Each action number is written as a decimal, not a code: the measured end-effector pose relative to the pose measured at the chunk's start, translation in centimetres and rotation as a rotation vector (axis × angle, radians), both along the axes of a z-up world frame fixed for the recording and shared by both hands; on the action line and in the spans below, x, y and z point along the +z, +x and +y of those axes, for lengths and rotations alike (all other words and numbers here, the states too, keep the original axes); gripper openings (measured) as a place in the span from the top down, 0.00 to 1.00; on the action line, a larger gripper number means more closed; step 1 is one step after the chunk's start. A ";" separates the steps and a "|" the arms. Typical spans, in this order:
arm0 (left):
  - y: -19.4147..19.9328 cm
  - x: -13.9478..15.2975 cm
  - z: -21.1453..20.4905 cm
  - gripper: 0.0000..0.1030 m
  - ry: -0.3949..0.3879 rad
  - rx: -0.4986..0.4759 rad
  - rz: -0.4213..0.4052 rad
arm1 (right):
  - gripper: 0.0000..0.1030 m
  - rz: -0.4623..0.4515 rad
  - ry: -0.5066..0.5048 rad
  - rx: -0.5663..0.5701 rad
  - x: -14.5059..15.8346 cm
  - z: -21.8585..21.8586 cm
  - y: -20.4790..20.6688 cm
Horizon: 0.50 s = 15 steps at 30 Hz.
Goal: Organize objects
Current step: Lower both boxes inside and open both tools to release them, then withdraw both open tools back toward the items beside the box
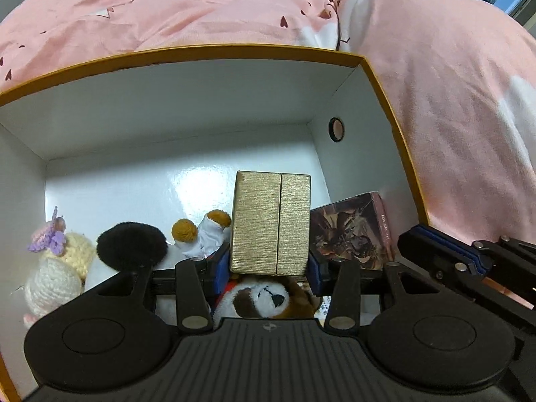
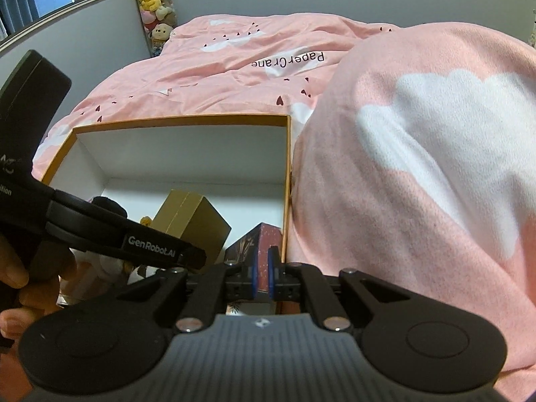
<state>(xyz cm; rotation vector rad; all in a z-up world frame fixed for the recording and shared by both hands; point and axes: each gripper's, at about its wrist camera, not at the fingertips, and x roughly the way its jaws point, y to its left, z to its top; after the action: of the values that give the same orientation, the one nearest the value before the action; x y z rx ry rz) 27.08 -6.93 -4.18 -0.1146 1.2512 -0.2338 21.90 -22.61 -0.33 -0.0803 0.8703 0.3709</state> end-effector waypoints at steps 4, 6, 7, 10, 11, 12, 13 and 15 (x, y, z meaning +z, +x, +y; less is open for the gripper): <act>-0.1 0.1 -0.8 0.47 0.009 -0.031 -0.009 | 0.95 -0.002 -0.002 0.001 -0.1 0.0 0.1; -0.2 0.3 -0.9 0.42 -0.026 -0.051 -0.016 | 0.94 0.000 -0.003 0.002 -0.1 0.1 0.0; -0.2 0.4 -0.7 0.42 -0.049 -0.053 -0.017 | 0.95 0.000 -0.004 0.003 -0.1 0.1 0.0; -0.2 0.6 0.2 0.42 -0.101 -0.029 -0.014 | 0.93 0.004 -0.006 0.006 -0.1 0.2 -0.1; -0.2 0.6 0.6 0.42 -0.129 -0.016 -0.011 | 0.92 0.003 -0.007 0.009 -0.1 0.2 -0.1; -0.3 0.8 1.1 0.42 -0.158 -0.002 -0.009 | 0.90 0.004 -0.006 0.014 -0.1 0.2 -0.1; -0.4 1.0 1.6 0.42 -0.194 0.014 -0.014 | 0.87 0.004 -0.006 0.016 -0.2 0.2 -0.2; -0.4 1.3 2.2 0.42 -0.219 0.024 -0.029 | 0.84 0.004 -0.005 0.022 -0.2 0.4 -0.3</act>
<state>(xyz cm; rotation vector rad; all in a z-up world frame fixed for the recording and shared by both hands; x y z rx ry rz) 26.65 -4.75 -2.92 -0.3134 1.1920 -0.3499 21.62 -22.23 -0.50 -0.0937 0.8746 0.3894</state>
